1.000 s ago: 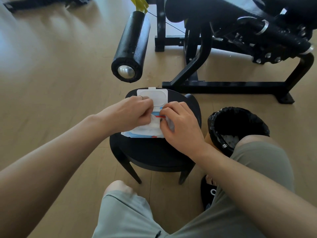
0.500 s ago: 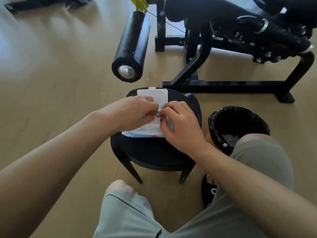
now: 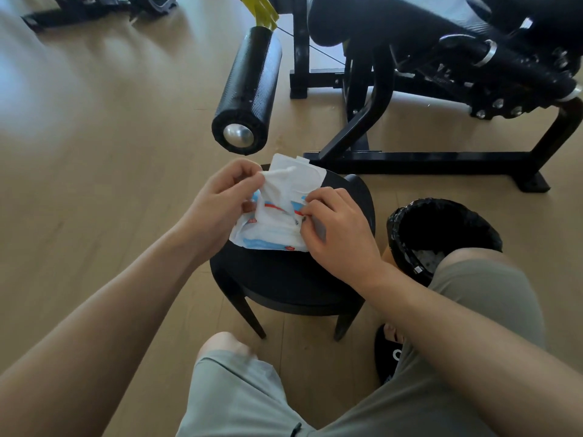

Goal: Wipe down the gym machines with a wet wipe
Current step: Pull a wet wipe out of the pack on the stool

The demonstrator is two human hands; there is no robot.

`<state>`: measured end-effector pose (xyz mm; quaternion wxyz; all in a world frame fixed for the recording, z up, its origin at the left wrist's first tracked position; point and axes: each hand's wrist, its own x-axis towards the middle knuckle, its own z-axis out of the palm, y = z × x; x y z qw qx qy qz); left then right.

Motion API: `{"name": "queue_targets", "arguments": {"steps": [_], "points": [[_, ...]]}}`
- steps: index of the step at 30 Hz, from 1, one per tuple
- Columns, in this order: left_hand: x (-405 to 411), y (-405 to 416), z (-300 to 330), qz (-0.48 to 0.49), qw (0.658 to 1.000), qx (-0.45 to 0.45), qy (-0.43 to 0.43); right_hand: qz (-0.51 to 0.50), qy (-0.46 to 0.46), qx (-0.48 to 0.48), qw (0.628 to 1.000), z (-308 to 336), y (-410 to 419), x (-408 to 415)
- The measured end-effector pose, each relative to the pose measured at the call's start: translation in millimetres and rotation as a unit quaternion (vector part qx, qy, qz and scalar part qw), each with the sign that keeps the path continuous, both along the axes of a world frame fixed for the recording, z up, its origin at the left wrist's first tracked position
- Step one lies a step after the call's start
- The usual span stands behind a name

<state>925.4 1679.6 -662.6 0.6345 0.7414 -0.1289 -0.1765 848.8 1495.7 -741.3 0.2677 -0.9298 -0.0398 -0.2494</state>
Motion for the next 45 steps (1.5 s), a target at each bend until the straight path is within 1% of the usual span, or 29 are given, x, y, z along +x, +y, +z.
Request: {"name": "queue_targets", "arguments": {"steps": [4, 6, 8, 10, 11, 12, 13, 14, 15, 17, 19, 21, 22, 24, 26, 28, 30, 32, 34, 35, 36, 37, 38, 39, 40, 41, 42, 43, 45], "points": [[0, 2, -7, 0.045, 0.988, -0.098, 0.113, 0.005, 0.004, -0.012, 1.0, -1, 1, 0], [-1, 3, -7, 0.049, 0.972, -0.159, 0.165, 0.006, 0.007, -0.017, 1.0, 0, 2, 0], [2, 5, -1, 0.042, 0.948, -0.237, 0.207, 0.008, 0.013, -0.023, 1.0, 2, 2, 0], [8, 7, 15, 0.016, 0.919, -0.325, 0.221, 0.009, 0.028, -0.037, 0.999, 2, 2, 0], [11, 8, 24, 0.008, 0.911, -0.351, 0.217, 0.008, 0.034, -0.043, 0.998, 2, 2, 0], [13, 8, 33, 0.008, 0.909, -0.36, 0.21, 0.007, 0.037, -0.046, 0.998, 2, 3, 0], [15, 7, 39, 0.017, 0.914, -0.351, 0.203, 0.006, 0.037, -0.045, 0.998, 1, 3, 0], [15, 4, 44, 0.036, 0.924, -0.325, 0.197, 0.005, 0.037, -0.043, 0.998, 1, 3, 0], [13, 1, 45, 0.06, 0.94, -0.279, 0.184, 0.004, 0.036, -0.04, 0.999, 1, 3, -1], [9, -5, 43, 0.121, 0.967, -0.167, 0.15, 0.002, 0.033, -0.035, 0.999, 1, 3, -1], [9, -3, 35, 0.139, 0.981, -0.072, 0.117, 0.003, 0.033, -0.029, 0.999, 0, 3, -2], [10, 4, 29, 0.119, 0.989, 0.02, 0.086, 0.002, 0.031, -0.025, 0.999, 0, 3, -2], [10, 8, 27, 0.1, 0.989, 0.09, 0.054, 0.002, 0.028, -0.023, 0.999, 0, 3, -3], [6, 15, 24, 0.034, 0.974, 0.22, -0.051, 0.0, 0.02, -0.021, 1.0, 0, 3, -4], [2, 18, 25, -0.033, 0.94, 0.305, -0.149, 0.005, 0.012, -0.034, 0.999, 1, 4, -6], [-1, 19, 28, -0.091, 0.897, 0.373, -0.22, 0.02, -0.002, -0.062, 0.998, 3, 4, -8], [-3, 15, 30, -0.156, 0.84, 0.435, -0.283, 0.037, -0.02, -0.09, 0.995, 6, 4, -10], [-7, 9, 31, -0.227, 0.765, 0.501, -0.334, 0.053, -0.03, -0.111, 0.992, 7, 3, -10], [-11, 4, 30, -0.275, 0.685, 0.566, -0.368, 0.06, -0.025, -0.123, 0.99, 6, 3, -9], [-11, 2, 28, -0.285, 0.659, 0.589, -0.37, 0.059, -0.02, -0.125, 0.99, 6, 2, -9], [-11, 0, 26, -0.288, 0.647, 0.605, -0.364, 0.054, -0.016, -0.126, 0.99, 6, 2, -8], [-11, -2, 25, -0.29, 0.642, 0.614, -0.355, 0.048, -0.013, -0.125, 0.991, 6, 2, -8], [-10, -3, 24, -0.291, 0.643, 0.618, -0.346, 0.043, -0.012, -0.121, 0.992, 6, 2, -8], [-9, -4, 23, -0.292, 0.652, 0.615, -0.333, 0.038, -0.013, -0.116, 0.993, 6, 3, -8], [-8, -4, 23, -0.293, 0.666, 0.608, -0.318, 0.033, -0.013, -0.108, 0.994, 6, 3, -8], [-8, -3, 23, -0.29, 0.69, 0.592, -0.301, 0.03, -0.013, -0.098, 0.995, 5, 3, -8], [-8, -2, 25, -0.278, 0.721, 0.567, -0.284, 0.029, -0.011, -0.087, 0.996, 5, 4, -8], [-7, 0, 27, -0.252, 0.76, 0.536, -0.268, 0.029, -0.009, -0.075, 0.997, 5, 4, -8], [-2, 6, 30, -0.152, 0.839, 0.463, -0.242, 0.031, -0.002, -0.04, 0.999, 6, 4, -9]]}}
